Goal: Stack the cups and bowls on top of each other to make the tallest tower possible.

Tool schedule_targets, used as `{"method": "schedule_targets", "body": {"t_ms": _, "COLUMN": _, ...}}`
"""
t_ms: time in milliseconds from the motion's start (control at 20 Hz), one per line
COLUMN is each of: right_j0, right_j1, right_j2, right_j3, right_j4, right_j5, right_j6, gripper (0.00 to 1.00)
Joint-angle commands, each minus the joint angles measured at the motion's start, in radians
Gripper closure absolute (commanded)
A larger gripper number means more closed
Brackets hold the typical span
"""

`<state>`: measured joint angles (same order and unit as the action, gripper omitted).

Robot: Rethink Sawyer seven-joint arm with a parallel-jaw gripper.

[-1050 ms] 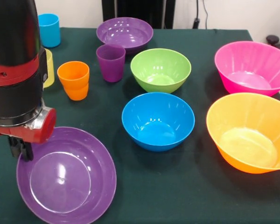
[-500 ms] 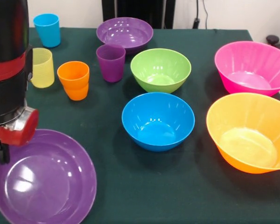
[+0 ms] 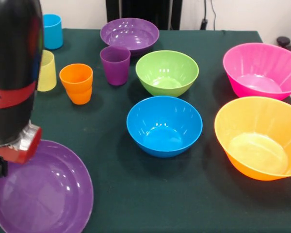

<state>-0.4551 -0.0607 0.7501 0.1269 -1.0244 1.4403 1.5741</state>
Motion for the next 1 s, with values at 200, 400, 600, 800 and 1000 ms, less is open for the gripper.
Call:
{"method": "schedule_targets", "body": {"t_ms": 200, "right_j0": -0.024, "right_j1": -0.026, "right_j2": 0.24, "right_j3": 0.071, "right_j4": -0.093, "right_j5": 0.033, "right_j6": -0.225, "gripper": 1.0}}
{"method": "schedule_targets", "body": {"t_ms": 400, "right_j0": -0.041, "right_j1": -0.039, "right_j2": 0.186, "right_j3": 0.122, "right_j4": -0.022, "right_j5": 0.01, "right_j6": -0.193, "gripper": 1.0}}
{"method": "schedule_targets", "body": {"t_ms": 600, "right_j0": -0.045, "right_j1": -0.073, "right_j2": 0.089, "right_j3": 0.206, "right_j4": 0.057, "right_j5": -0.035, "right_j6": -0.16, "gripper": 1.0}}
{"method": "schedule_targets", "body": {"t_ms": 800, "right_j0": -0.072, "right_j1": -0.179, "right_j2": -0.064, "right_j3": 0.461, "right_j4": 0.195, "right_j5": -0.141, "right_j6": -0.039, "gripper": 1.0}}
{"method": "schedule_targets", "body": {"t_ms": 1000, "right_j0": -0.103, "right_j1": -0.324, "right_j2": -0.178, "right_j3": 0.793, "right_j4": 0.269, "right_j5": -0.331, "right_j6": 0.086, "gripper": 1.0}}
